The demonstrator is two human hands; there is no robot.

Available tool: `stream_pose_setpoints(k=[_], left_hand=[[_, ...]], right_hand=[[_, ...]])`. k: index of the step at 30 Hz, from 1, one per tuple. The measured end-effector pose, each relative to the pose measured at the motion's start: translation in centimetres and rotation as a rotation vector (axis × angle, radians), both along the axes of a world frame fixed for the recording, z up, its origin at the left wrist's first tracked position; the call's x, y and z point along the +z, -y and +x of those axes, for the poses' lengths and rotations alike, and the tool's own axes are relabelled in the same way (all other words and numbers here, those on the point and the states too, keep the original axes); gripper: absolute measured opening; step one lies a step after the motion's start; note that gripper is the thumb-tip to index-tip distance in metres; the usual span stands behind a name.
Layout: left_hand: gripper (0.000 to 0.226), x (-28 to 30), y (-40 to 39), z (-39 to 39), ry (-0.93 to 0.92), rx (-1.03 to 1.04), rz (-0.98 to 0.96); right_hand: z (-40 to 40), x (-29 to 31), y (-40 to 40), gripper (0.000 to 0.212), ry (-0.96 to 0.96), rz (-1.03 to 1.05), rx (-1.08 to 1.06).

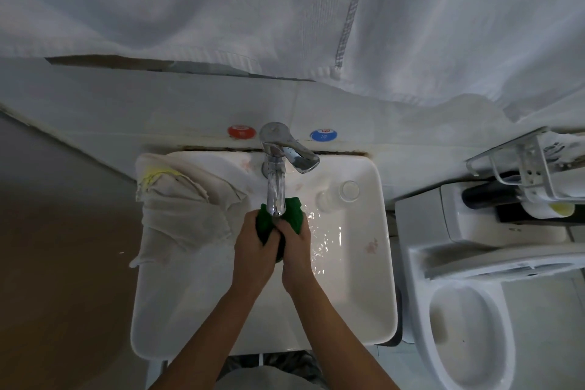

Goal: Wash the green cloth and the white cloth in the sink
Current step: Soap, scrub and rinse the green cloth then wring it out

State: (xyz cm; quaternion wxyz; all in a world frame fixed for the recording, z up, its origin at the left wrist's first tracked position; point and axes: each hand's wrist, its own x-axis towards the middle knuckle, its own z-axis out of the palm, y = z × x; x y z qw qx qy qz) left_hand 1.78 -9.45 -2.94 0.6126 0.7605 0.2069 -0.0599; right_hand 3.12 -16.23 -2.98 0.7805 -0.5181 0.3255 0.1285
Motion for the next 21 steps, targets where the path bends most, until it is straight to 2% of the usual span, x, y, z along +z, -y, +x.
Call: stream_pose_setpoints(k=[3, 6, 9, 15, 18, 21], left_hand=[[0.018, -0.2, 0.3, -0.1, 0.057, 0.029, -0.014], [0.019, -0.4, 0.7, -0.3, 0.05, 0.094, -0.038], [0.02, -0.4, 0.8, -0.3, 0.07, 0.135, 0.132], [0.025, -0.4, 0.7, 0.2, 0.168, 0.073, 0.33], [0.023, -0.5, 0.5, 0.8, 0.186, 0.083, 0.285], [0.037, -0.3, 0.2, 1.3, 0.137, 0.116, 0.223]], right_hand=[[-0.3, 0.1, -0.6, 0.033, 0.046, 0.041, 0.011], [-0.2, 0.3, -0.9, 0.011, 0.075, -0.033, 0.037], [-0.4, 0.1, -1.2, 0.024, 0.065, -0.164, 0.035], [-0.2, 0.4, -0.8, 0.034, -0.029, -0.138, -0.025], [0.4, 0.3, -0.8, 0.035, -0.003, -0.269, 0.004], [0.3, 0.1, -1.2, 0.034, 0.05, -0.402, 0.037]])
